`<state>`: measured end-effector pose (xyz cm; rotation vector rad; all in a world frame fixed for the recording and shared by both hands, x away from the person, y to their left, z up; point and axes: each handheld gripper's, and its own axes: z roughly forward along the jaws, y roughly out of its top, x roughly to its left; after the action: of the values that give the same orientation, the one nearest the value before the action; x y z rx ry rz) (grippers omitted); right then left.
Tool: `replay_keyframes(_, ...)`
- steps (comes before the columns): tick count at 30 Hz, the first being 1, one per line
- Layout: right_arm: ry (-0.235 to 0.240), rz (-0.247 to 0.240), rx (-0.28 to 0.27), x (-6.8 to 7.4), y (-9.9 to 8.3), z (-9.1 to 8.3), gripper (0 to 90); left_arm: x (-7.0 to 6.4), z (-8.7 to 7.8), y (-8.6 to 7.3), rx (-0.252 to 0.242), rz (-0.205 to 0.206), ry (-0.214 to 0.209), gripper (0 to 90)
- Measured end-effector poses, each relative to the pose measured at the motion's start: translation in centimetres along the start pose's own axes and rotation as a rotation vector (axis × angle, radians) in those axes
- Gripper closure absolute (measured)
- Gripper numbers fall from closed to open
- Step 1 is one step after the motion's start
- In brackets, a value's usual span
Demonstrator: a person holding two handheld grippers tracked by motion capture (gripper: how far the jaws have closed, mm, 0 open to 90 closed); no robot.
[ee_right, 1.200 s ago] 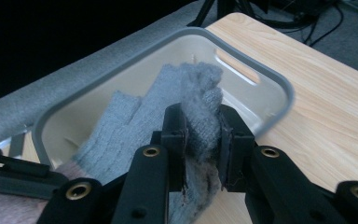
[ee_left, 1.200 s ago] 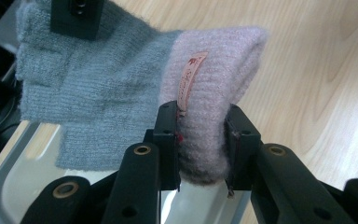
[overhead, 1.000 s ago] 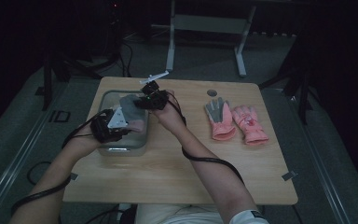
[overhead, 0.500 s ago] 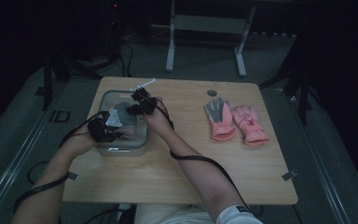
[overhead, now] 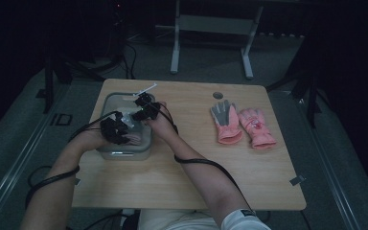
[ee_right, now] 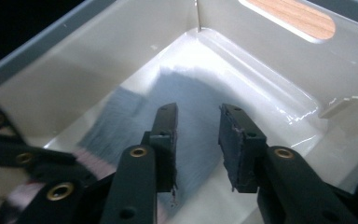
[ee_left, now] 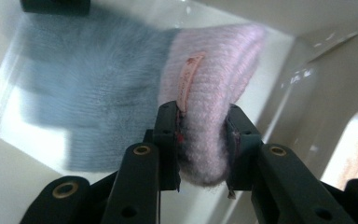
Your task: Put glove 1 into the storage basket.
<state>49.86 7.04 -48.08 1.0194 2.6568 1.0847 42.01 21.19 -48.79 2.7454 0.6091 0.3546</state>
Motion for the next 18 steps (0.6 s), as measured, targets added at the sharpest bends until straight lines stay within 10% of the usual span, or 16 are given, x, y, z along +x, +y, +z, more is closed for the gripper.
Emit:
replay_keyframes(8,0.031,0.009,-0.051,-0.6,-0.7,-2.0,60.1,0.1,0.6,0.5,-0.026,-0.032,-0.017,58.6)
replay_keyframes(18,0.06,0.003,-0.114,-0.8,-2.0,-5.4,58.3,0.2,-2.2,-0.3,-0.247,-0.168,-0.046,20.1)
